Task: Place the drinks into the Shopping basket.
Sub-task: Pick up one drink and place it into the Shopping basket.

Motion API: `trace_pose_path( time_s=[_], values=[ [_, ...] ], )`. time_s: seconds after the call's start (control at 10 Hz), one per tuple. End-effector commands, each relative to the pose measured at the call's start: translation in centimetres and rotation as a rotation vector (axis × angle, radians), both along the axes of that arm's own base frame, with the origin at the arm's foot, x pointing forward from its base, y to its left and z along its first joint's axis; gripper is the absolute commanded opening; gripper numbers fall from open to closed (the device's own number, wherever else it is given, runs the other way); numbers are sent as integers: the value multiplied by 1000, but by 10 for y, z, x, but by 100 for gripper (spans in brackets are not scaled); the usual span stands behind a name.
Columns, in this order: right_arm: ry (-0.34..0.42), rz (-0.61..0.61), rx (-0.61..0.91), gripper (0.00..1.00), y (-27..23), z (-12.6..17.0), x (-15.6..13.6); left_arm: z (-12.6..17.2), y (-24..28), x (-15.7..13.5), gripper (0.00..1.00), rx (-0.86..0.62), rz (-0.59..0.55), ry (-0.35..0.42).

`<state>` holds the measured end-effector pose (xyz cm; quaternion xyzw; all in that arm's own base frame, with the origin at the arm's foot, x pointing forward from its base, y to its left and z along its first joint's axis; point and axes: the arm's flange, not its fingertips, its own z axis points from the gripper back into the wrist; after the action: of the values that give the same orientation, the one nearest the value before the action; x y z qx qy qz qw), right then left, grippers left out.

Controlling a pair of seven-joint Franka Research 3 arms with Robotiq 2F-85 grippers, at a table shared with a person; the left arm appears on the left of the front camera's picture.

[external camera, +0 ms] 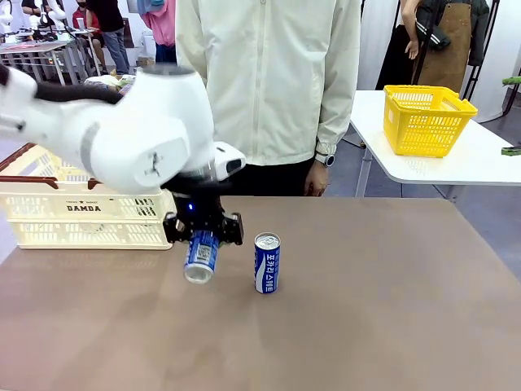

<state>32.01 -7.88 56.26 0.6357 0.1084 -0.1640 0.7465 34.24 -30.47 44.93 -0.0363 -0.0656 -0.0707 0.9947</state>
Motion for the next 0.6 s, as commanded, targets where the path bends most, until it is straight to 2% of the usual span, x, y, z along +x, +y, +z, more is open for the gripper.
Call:
trace_pose_path(
  time_s=[0.0,0.1,0.2,0.3,0.5],
  values=[
    [-5,6,16,100,-1,5,2,15,21,-1,0,-36,-49,49],
    [-5,6,16,100,-1,5,2,13,25,-6,0,-73,-84,46],
    [-5,6,16,100,-1,5,2,10,27,-7,0,-102,-53,18],
    [-5,6,16,100,-1,5,2,20,12,-6,0,-35,-53,30],
    [-5,6,16,100,-1,5,2,20,12,-6,0,-35,-53,30]
  ],
)
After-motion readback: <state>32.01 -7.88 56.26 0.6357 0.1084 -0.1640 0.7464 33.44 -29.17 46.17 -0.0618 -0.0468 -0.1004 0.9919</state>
